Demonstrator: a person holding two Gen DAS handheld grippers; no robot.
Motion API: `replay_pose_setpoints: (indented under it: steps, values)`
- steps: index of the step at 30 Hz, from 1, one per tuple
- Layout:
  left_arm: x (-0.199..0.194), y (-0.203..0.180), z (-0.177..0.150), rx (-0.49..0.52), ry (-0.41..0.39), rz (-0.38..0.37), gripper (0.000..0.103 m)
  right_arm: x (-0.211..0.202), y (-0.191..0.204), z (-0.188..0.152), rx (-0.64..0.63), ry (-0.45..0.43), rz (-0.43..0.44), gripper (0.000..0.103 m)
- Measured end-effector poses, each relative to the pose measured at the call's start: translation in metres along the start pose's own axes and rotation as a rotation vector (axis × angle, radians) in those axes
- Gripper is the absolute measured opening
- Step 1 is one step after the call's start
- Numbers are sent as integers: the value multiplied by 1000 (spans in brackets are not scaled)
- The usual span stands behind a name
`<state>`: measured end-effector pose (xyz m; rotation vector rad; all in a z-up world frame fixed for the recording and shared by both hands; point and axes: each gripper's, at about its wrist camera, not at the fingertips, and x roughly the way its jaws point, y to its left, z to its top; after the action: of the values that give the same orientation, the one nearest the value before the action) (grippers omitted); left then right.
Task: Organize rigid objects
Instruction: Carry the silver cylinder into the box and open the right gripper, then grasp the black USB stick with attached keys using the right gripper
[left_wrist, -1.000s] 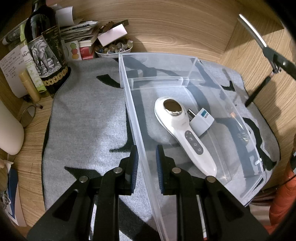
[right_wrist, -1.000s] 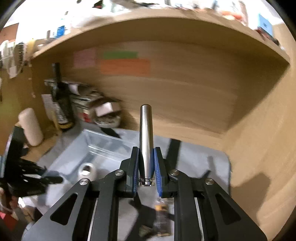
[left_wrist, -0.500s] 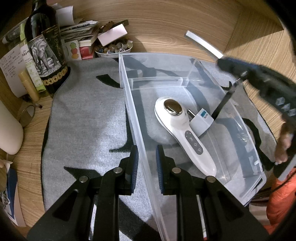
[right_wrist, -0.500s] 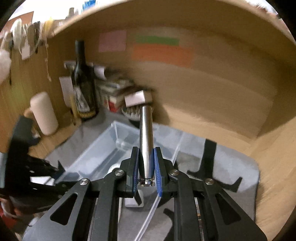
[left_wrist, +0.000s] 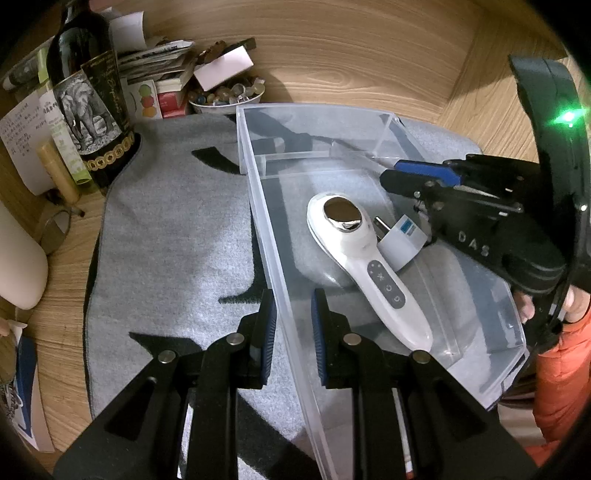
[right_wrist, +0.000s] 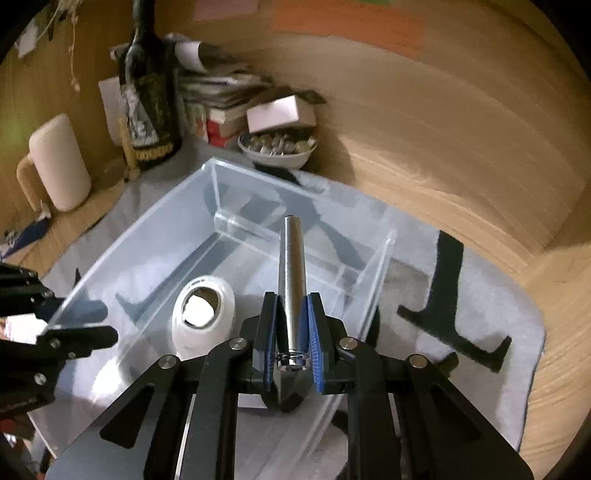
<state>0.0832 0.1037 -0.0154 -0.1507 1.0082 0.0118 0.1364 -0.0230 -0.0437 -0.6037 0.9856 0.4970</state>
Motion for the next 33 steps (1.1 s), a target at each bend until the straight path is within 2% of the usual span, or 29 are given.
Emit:
replay_pose_setpoints:
  steps: [5, 7, 10, 15, 20, 24, 29, 33]
  values:
    - [0, 1, 0, 1, 1, 3, 18, 1, 1, -2, -12, 4, -9, 15]
    - [0, 1, 0, 1, 1, 3, 18, -1, -2, -1, -2, 8, -7, 20]
    - [0, 1, 0, -1, 0, 5, 18, -9, -5, -2, 10, -17, 0, 29]
    - [1, 0, 0, 0, 1, 7, 18, -31, -11, -1, 26, -79, -22, 53]
    - [0, 0, -1, 2, 0, 9, 18, -61, -21, -3, 50, -149, -50, 60]
    - [0, 1, -1, 3, 0, 10, 18, -80, -36, -7, 92, -202, -80, 72]
    - [0, 0, -2, 7, 0, 15, 18, -92, -56, -15, 139, -225, -114, 73]
    - [0, 0, -2, 8, 1, 19, 18, -88, -75, -25, 189, -200, -140, 73]
